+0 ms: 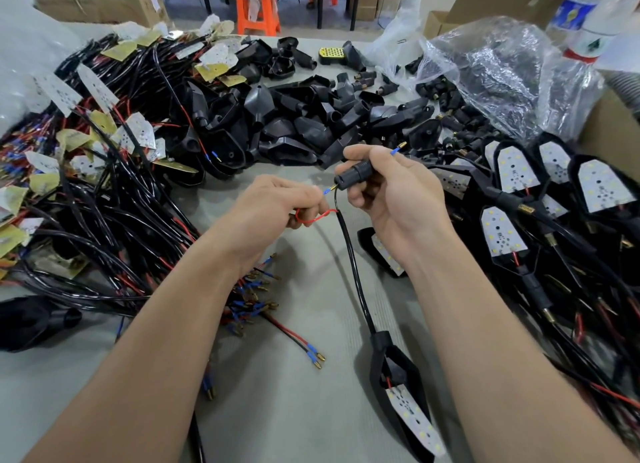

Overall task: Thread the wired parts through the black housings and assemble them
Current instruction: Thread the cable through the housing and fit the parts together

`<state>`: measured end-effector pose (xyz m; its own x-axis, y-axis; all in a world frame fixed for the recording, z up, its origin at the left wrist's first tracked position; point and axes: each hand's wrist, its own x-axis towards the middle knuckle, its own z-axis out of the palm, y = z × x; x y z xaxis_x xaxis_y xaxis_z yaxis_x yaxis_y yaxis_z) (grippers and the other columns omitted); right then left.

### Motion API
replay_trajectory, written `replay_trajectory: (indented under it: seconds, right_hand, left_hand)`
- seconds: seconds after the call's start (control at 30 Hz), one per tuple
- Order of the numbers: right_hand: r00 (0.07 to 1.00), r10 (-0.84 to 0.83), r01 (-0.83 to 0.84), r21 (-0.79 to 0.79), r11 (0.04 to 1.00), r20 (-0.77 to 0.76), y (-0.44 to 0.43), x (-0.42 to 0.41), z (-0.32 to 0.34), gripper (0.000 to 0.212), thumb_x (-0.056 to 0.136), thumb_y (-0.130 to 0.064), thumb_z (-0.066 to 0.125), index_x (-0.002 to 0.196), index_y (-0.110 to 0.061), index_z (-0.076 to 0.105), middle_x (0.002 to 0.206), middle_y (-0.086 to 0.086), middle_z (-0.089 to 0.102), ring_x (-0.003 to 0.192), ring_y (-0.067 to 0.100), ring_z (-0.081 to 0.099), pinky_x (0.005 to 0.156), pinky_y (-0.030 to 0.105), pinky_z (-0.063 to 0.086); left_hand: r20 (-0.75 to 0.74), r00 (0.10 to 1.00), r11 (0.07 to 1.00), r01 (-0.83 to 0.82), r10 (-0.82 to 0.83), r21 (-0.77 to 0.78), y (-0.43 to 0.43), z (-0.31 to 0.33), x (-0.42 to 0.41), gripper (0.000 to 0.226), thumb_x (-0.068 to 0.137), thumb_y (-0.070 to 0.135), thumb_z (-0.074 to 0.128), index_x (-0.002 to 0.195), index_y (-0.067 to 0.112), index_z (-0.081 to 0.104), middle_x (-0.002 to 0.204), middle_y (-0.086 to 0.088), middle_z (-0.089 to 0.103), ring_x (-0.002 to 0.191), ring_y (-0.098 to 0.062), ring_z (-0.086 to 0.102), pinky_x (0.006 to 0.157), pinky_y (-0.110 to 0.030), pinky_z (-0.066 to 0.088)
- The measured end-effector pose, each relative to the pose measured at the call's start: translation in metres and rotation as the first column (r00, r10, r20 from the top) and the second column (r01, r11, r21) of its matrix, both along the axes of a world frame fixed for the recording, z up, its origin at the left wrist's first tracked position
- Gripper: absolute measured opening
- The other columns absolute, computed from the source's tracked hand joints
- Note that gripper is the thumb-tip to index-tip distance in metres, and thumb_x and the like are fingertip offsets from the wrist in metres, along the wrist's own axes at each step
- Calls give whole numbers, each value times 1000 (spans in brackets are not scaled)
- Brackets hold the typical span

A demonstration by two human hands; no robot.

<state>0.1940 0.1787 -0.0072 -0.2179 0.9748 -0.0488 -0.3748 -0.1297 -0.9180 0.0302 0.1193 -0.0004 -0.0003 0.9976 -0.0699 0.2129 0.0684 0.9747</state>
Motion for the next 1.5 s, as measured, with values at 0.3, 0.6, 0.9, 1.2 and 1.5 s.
replay_trajectory:
  seconds: [0.3, 0.6, 0.9, 1.2, 1.5]
  right_hand:
    - [991, -15, 9, 45, 999, 137, 0, -1, 0, 35, 107, -8, 40, 89, -6, 70, 74, 10, 72, 55, 18, 51, 53, 26, 40]
    - [997, 82, -81, -19, 996, 8, -2, 2, 4, 35, 108, -12, 40, 91, -4, 70, 78, 13, 71, 56, 17, 53, 56, 25, 45]
    - [991, -20, 2, 133, 991, 134, 0, -1, 3, 33, 107, -7, 42, 87, -6, 69, 76, 12, 71, 53, 17, 54, 53, 26, 43]
    - [989, 14, -29, 104, 994, 145, -4, -4, 3, 31, 106, -8, 44, 88, -5, 69, 81, 13, 72, 55, 17, 52, 53, 25, 43]
    - [986, -144, 135, 104, 985, 88, -4, -6, 4, 28, 105, -6, 45, 91, -7, 70, 80, 12, 72, 55, 19, 54, 55, 27, 44]
  left_hand:
    - [-22, 998, 998, 66, -65, 21, 2, -4, -6, 53, 103, 14, 54, 50, 17, 59, 80, 6, 70, 88, -11, 59, 80, -29, 42]
    - [-14, 1000, 999, -23, 23, 48, 4, -9, -5, 52, 104, 16, 56, 53, 16, 67, 75, 4, 71, 70, -10, 50, 75, -31, 41]
    - [-96, 987, 981, -115, 131, 157, 4, -11, 6, 44, 98, 25, 63, 56, 14, 69, 71, -14, 65, 65, -9, 48, 72, -30, 37]
    - [-182, 974, 977, -103, 137, 185, 1, -12, 13, 34, 101, 22, 62, 74, 8, 78, 61, -12, 40, 53, -14, 31, 53, -30, 26]
    - [112, 955, 953, -287, 276, 101, 10, -13, -2, 28, 90, 6, 71, 68, 20, 81, 69, -3, 74, 54, -8, 53, 55, -18, 43]
